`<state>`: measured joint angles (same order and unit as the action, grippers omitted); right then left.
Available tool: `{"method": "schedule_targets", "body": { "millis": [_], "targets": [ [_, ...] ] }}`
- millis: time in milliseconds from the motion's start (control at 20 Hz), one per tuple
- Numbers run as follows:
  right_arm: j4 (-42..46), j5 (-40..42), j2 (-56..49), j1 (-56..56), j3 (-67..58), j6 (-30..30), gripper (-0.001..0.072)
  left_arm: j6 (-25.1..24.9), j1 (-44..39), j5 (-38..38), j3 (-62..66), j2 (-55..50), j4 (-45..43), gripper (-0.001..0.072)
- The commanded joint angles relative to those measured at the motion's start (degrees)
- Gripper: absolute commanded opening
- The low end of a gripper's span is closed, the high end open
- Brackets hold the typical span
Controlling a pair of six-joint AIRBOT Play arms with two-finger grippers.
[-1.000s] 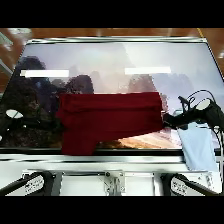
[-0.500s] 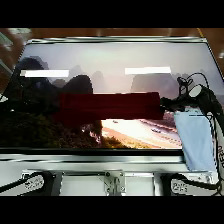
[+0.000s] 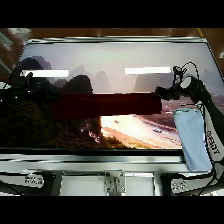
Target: Fold the shirts.
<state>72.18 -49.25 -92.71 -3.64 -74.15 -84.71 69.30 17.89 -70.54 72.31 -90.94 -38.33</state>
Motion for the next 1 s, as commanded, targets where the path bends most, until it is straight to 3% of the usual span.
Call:
{"method": "schedule_targets", "body": {
  "millis": [0,500,550,600,650,700,750,950],
  "targets": [
    [-0.79,2.89,-2.16,0.31,-1.01,-0.42,0.006,1.57,-0.07,-2.19,7.3,-5.95,0.87,0.0034],
    [-5.55,6.21,-6.54,0.28,-1.01,-0.63,0.0061,3.5,-0.87,-2.03,9.46,-14.08,0.87,0.0039],
    [-5.7,6.49,-6.51,0.26,-1.01,-0.63,0.0061,3.48,-1.14,-2.14,9.46,-14.62,0.85,0.0069],
    [-5.68,6.56,-6.51,0.26,-1.01,-0.55,0.0108,3.48,-1.4,-2.14,9.46,-14.93,0.9,0.0137],
    [-5.68,6.91,-6.47,0.24,-1.01,-0.52,0.0328,3.48,-1.51,-2.14,9.51,-14.91,0.92,0.0304],
    [-5.6,6.88,-6.12,0.2,-1.03,-0.11,0.0539,3.45,-1.46,-2.43,9.84,-14.82,1.09,0.0423],
    [-4.92,6.56,-5.31,-0.09,-1.03,1.01,0.0584,3.43,-1.16,-3.61,10.82,-14.78,1.07,0.0463],
    [0.07,2.14,-1.75,-4.37,-1.03,-0.92,0.0595,4.48,1.05,-10.14,18.64,-14.43,1.07,0.0463]
  ]
}}
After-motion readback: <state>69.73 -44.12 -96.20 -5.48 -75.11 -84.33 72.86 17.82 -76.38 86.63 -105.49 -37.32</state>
